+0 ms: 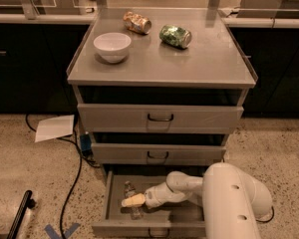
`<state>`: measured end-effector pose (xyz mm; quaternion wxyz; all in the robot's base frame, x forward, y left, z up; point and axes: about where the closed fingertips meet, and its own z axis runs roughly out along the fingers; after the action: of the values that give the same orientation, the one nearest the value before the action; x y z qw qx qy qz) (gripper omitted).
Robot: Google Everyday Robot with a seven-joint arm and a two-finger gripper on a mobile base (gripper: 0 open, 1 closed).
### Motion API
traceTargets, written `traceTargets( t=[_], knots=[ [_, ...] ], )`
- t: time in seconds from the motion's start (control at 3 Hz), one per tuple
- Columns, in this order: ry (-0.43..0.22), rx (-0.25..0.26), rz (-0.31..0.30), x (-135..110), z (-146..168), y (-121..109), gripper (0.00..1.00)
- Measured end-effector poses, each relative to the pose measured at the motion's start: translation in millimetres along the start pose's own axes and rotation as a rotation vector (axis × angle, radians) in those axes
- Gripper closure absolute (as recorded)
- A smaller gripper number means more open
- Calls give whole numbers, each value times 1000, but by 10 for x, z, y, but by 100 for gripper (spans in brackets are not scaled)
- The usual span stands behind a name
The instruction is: Pick water bottle from bottom drawer and place on counter
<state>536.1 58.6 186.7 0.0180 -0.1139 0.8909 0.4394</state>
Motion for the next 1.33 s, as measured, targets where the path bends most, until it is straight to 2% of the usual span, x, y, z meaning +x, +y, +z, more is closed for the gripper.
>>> traceTargets(
  t=[0.67, 1.0, 1.33],
  knots=[
    [44, 22, -5, -120, 394, -133, 0],
    [53, 72, 1, -134, 492, -212, 0],
    [53, 72, 1, -133, 492, -212, 0]
  ],
)
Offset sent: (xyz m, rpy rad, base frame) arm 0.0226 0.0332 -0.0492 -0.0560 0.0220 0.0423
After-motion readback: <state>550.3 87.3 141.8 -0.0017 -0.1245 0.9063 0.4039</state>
